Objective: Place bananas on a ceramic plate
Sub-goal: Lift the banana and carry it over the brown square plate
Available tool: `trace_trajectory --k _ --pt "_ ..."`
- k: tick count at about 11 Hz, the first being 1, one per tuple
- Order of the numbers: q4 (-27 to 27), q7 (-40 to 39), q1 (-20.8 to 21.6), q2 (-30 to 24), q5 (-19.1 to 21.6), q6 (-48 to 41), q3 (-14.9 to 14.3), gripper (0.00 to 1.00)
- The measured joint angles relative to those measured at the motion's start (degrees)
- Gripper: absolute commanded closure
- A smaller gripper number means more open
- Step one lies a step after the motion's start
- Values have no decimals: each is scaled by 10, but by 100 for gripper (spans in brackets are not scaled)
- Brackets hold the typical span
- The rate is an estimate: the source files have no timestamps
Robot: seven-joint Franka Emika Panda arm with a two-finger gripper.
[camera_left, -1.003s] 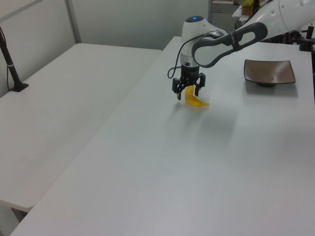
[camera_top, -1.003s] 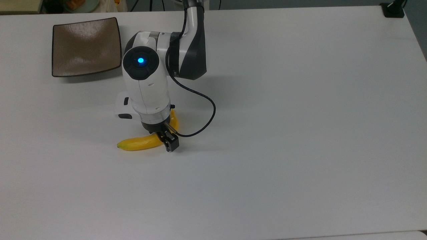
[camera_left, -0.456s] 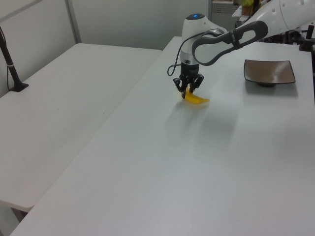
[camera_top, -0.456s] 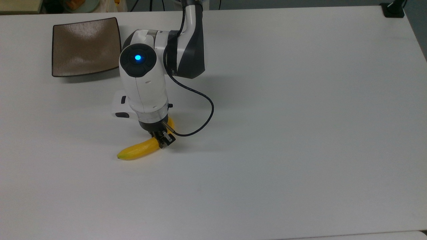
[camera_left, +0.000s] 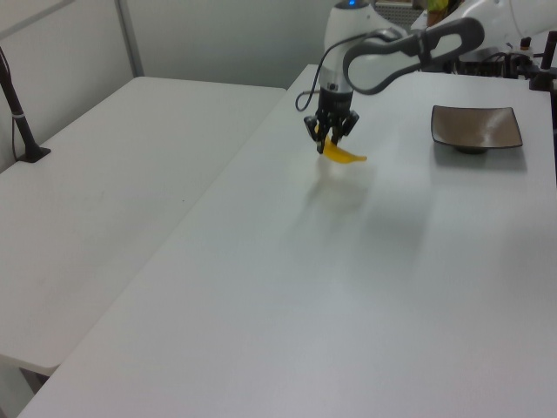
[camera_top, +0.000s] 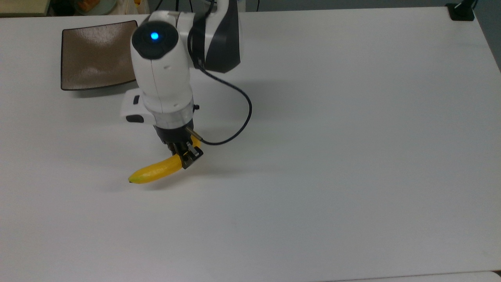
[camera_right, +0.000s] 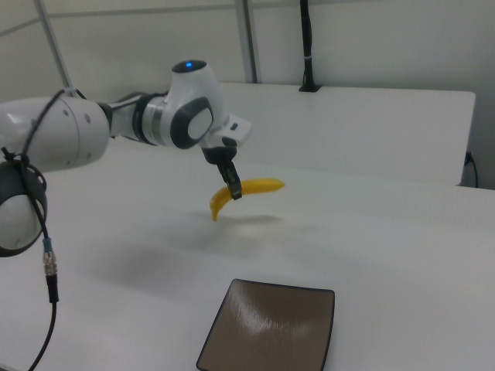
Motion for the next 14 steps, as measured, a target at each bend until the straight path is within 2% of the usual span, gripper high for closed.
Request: trace_trajectory --k 4,7,8,9,11,14 --pt "-5 -64 -8 -109 0 -124 -1 95" --pt "-27 -184 -27 -188 0 -237 -1 95" --pt "-43 -230 -34 -215 0 -264 -1 95" --pt "-65 -275 -43 -244 0 -282 -1 100" --pt "-111 -355 -71 -299 0 -314 -1 100" --pt "-189 -399 -102 -356 -43 -320 -4 100"
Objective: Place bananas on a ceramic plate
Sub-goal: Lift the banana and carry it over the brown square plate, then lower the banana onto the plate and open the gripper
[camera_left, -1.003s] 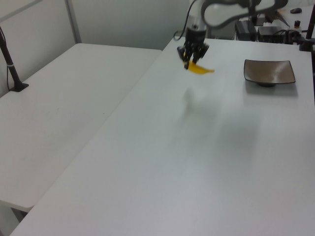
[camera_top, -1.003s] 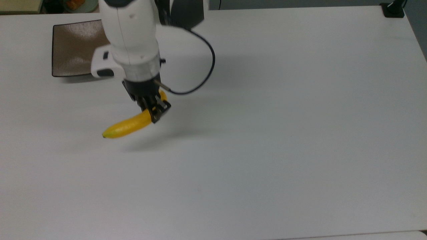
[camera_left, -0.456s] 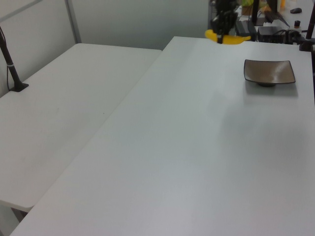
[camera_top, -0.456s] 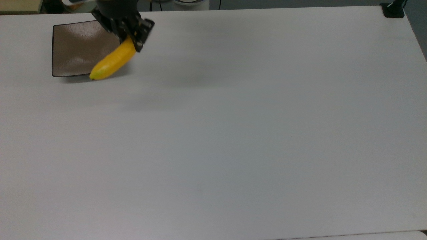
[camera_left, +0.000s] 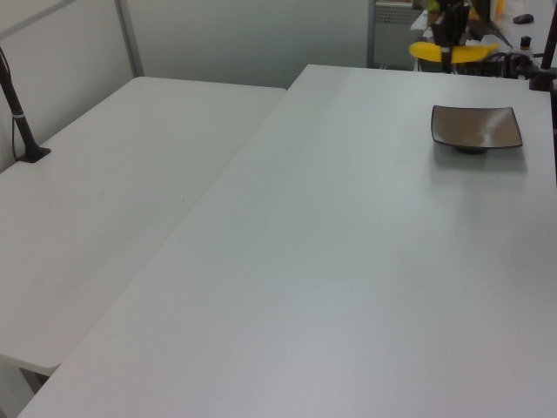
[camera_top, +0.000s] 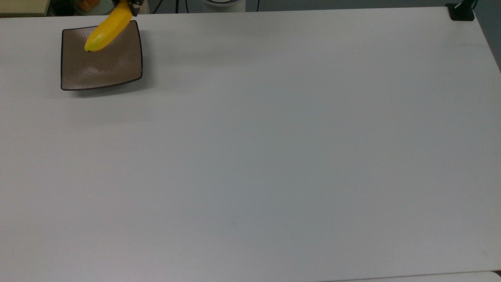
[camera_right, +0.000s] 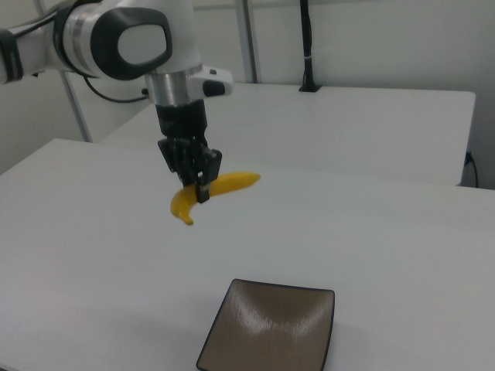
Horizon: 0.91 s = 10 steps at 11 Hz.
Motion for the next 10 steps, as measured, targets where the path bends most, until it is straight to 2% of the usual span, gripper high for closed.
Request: trace_trajectory --k 4,8,10 --pt "-67 -41 -40 -18 -25 10 -2 100" --pt "-151 -45 -64 -17 -83 86 -3 99" --pt "-182 -44 -72 -17 -92 121 -11 99"
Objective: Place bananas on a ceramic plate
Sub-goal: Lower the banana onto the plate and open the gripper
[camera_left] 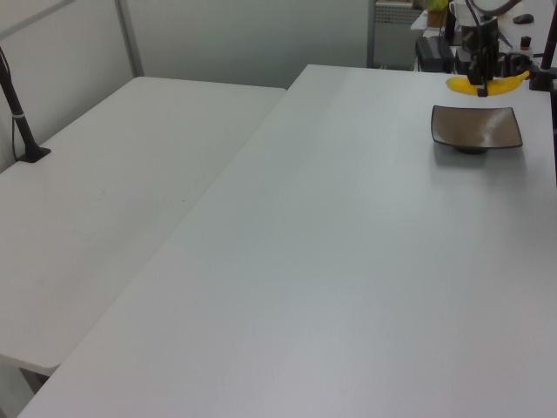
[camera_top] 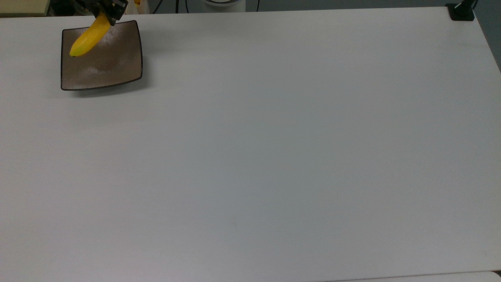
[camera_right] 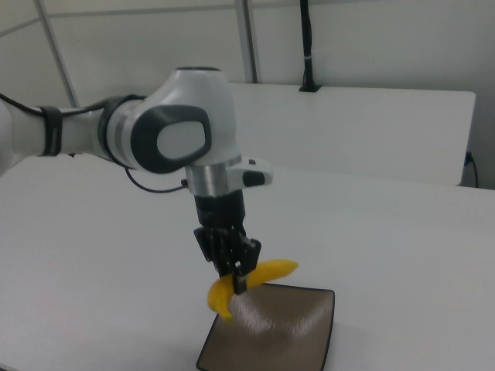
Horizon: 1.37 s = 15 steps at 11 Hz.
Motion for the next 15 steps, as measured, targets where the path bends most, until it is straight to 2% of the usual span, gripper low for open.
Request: trace_trajectory --k 4,8,12,14,15 --pt "-57 2 -5 9 -16 83 -30 99" --pt "-73 56 -4 51 -48 141 -33 98" --pt "-79 80 -3 76 -54 166 -32 98" --pt "-80 96 -3 80 -69 175 -32 93" --pt "-81 99 -3 82 -71 178 -32 84"
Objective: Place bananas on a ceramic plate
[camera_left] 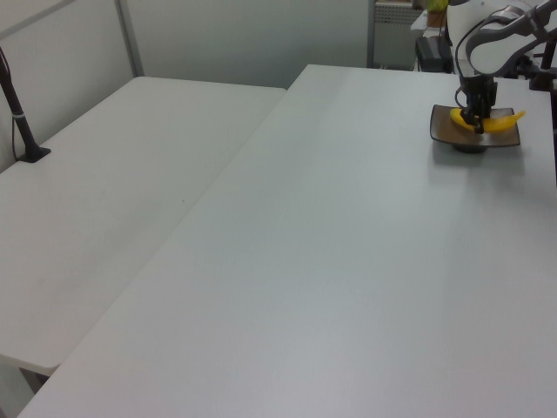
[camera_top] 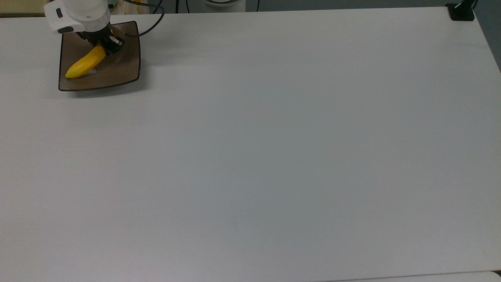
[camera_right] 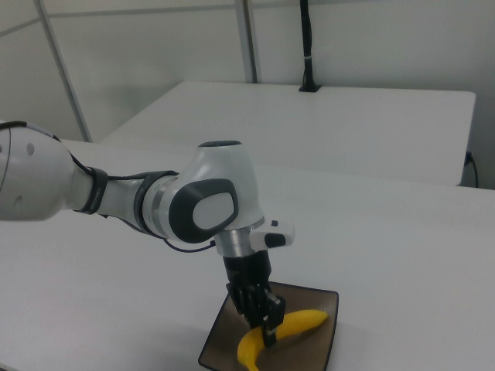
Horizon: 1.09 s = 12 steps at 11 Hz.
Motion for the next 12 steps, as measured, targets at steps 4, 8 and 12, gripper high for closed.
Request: trace_trajectory --k 4,8,12 --pt "0 2 0 2 -2 1 0 15" --pt "-2 6 0 3 -2 1 0 0" --pt "10 8 6 -24 -2 -10 5 0"
